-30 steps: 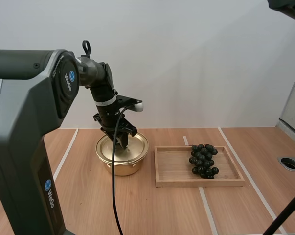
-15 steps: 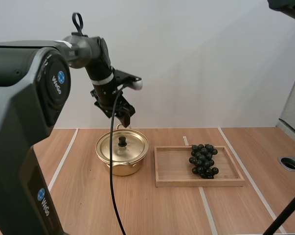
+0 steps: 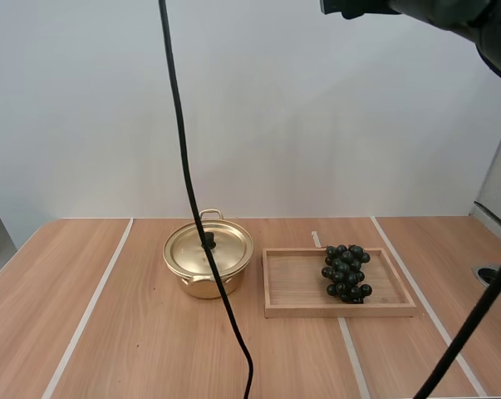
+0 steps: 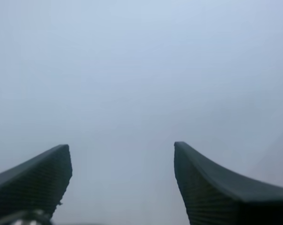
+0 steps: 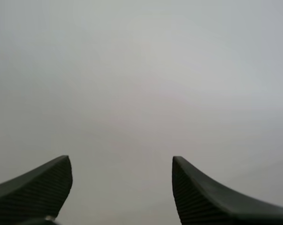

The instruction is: Open the pot, put the pineapple inside, and close it

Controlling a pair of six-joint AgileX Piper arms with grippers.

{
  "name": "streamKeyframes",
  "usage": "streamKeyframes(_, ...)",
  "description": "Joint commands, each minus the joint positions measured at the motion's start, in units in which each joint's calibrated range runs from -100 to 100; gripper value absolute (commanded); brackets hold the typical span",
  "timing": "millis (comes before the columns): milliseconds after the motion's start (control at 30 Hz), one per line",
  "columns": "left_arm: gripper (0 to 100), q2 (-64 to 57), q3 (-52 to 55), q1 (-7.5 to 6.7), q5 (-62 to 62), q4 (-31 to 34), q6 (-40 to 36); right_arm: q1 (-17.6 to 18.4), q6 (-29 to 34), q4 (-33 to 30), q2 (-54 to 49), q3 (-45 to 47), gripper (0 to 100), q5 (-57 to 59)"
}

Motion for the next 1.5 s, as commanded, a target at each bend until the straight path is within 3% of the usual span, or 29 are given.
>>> streamKeyframes(0, 100, -6.1, 1.4, 0.00, -12.2, 3.0, -3.2, -0.9, 0.2, 4.0, -0.5, 0.0, 100, -0.5)
streamKeyframes(100, 100, -11.0, 3.0, 0.00, -17.2, 6.1, -7.5, -1.1, 3.3, 7.5, -0.6, 0.0, 100, -0.5)
streamKeyframes(233, 100, -16.0, 6.6, 0.00, -8.1, 10.5, -8.1, -1.1, 5.6, 7.8, -1.3, 0.0, 100, 0.2)
streamKeyframes(467, 100, -28.0, 24.6, 0.36, -7.9, 22.9, -20.8, -1.1, 5.5, 7.6, -3.9, 0.0, 100, 8.4)
streamKeyframes(700, 100, -42.4, 43.7, 0.79, -11.9, 25.2, -24.8, -1.1, 5.4, -2.3, -4.5, 0.0, 100, 18.3)
streamKeyframes(767, 100, -46.1, 48.4, 0.79, -14.3, 25.2, -27.8, -1.1, 7.7, -3.2, -5.2, 0.0, 100, 23.1)
streamKeyframes(900, 100, -50.5, 58.9, 0.63, -19.4, 26.8, -27.9, -1.1, 20.6, -3.0, -7.8, 1.3, 100, 30.2)
streamKeyframes(967, 100, -51.2, 63.0, 0.36, -19.6, 28.3, -27.9, -1.1, 23.3, -3.0, -9.7, 3.2, 100, 30.2)
streamKeyframes(1167, 100, -54.4, 73.4, 0.36, -17.8, 33.6, -30.0, -1.1, 23.3, -3.0, -18.6, 14.2, 100, 29.9)
streamKeyframes(1467, 100, -62.1, 82.6, 0.36, -7.9, 45.3, -45.6, -1.1, 24.0, -4.7, -29.6, 39.3, 100, 27.9)
